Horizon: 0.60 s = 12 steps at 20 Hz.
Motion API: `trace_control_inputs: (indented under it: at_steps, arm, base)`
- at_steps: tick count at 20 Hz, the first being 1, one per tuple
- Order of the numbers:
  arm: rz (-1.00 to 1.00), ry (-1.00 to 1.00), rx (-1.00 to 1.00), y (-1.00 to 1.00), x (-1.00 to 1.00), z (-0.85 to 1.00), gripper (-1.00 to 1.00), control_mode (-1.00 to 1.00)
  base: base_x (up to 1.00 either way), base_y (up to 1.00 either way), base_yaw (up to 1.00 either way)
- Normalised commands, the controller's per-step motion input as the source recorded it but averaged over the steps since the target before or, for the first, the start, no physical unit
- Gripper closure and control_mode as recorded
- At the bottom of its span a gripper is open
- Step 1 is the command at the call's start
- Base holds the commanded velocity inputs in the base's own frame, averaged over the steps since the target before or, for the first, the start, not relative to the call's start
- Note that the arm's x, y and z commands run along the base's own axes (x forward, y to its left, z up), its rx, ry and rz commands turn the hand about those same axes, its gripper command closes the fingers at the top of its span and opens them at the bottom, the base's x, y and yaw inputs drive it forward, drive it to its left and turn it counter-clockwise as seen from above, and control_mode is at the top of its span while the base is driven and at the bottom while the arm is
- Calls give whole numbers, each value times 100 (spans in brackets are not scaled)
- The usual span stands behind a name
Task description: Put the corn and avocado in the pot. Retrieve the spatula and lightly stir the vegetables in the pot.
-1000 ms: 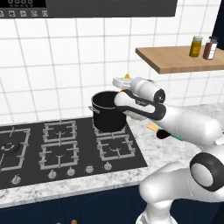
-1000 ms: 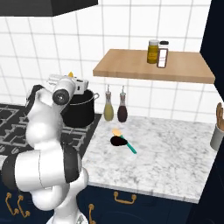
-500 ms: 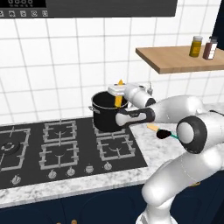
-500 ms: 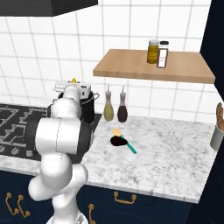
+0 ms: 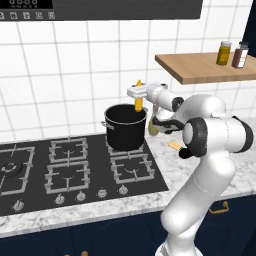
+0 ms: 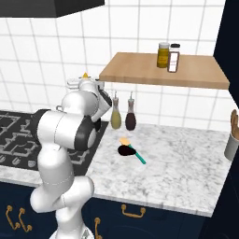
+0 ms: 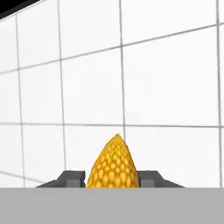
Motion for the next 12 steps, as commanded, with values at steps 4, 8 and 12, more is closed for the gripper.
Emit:
trace_control_inputs:
  at_steps: [4,8,12]
  arm:
    - [7,-4,0,19,29,-30,100,-100]
    - [7,0,0,16,8,-74,100,-100]
    - [7,0,0,3,-3,-86,100,-100]
  base:
    - [0,0,0]
    - [0,0,0]
    - [0,0,0]
